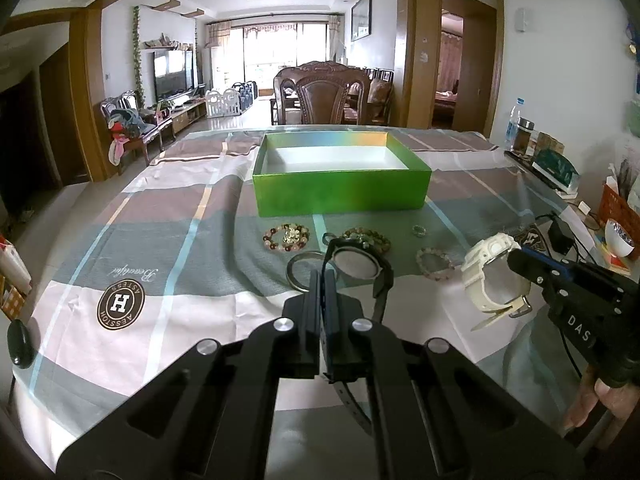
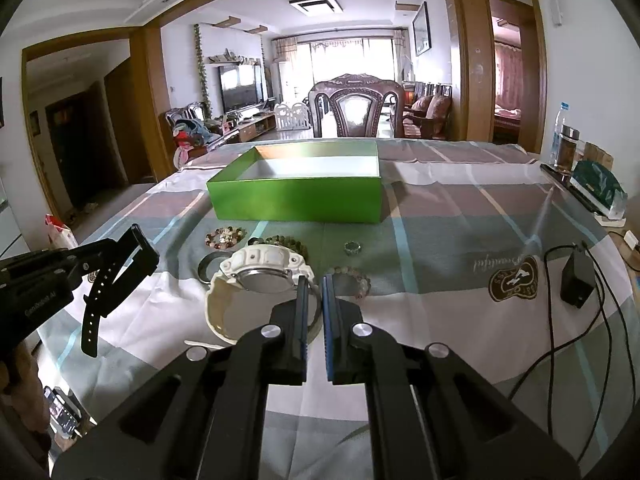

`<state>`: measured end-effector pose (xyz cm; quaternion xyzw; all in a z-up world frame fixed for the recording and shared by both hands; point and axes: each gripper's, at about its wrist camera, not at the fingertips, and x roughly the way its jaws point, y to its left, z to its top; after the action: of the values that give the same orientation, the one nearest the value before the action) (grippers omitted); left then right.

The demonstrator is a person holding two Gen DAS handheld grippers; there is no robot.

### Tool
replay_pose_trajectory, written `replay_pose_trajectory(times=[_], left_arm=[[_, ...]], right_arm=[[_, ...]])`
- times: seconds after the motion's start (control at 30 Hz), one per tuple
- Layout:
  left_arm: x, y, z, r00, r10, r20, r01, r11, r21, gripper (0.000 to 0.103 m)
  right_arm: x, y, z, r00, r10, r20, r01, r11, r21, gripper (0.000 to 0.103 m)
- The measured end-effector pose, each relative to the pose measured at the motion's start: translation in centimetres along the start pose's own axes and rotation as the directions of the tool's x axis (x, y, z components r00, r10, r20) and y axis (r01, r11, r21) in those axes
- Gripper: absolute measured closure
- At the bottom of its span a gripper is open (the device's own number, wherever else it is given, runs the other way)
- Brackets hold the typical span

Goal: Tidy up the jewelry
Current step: 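Carry the black watch with the left tool while the right tool carries the white watch into the green box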

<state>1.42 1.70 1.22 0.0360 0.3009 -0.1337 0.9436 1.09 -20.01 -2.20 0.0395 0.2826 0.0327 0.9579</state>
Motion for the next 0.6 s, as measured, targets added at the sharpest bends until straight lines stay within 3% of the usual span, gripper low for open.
replay_pose_trajectory(times=[0.27,0.6], left_arm=[[-0.1,0.1,1.1,1.000,-0.003,0.011,0.003,1.000,0.004,0.101],[0.0,0.0,6.5,0.997,-0.012,0.078,0.010,0.999,0.036,0.101]], right_arm=[[-0.3,-0.1,0.8,1.000,0.002,0.022,-0.002,1.000,-0.003,0.096],[-0.5,0.0,6.1,0.994,-0.005,0.105,0.008,1.000,-0.027,0.096]])
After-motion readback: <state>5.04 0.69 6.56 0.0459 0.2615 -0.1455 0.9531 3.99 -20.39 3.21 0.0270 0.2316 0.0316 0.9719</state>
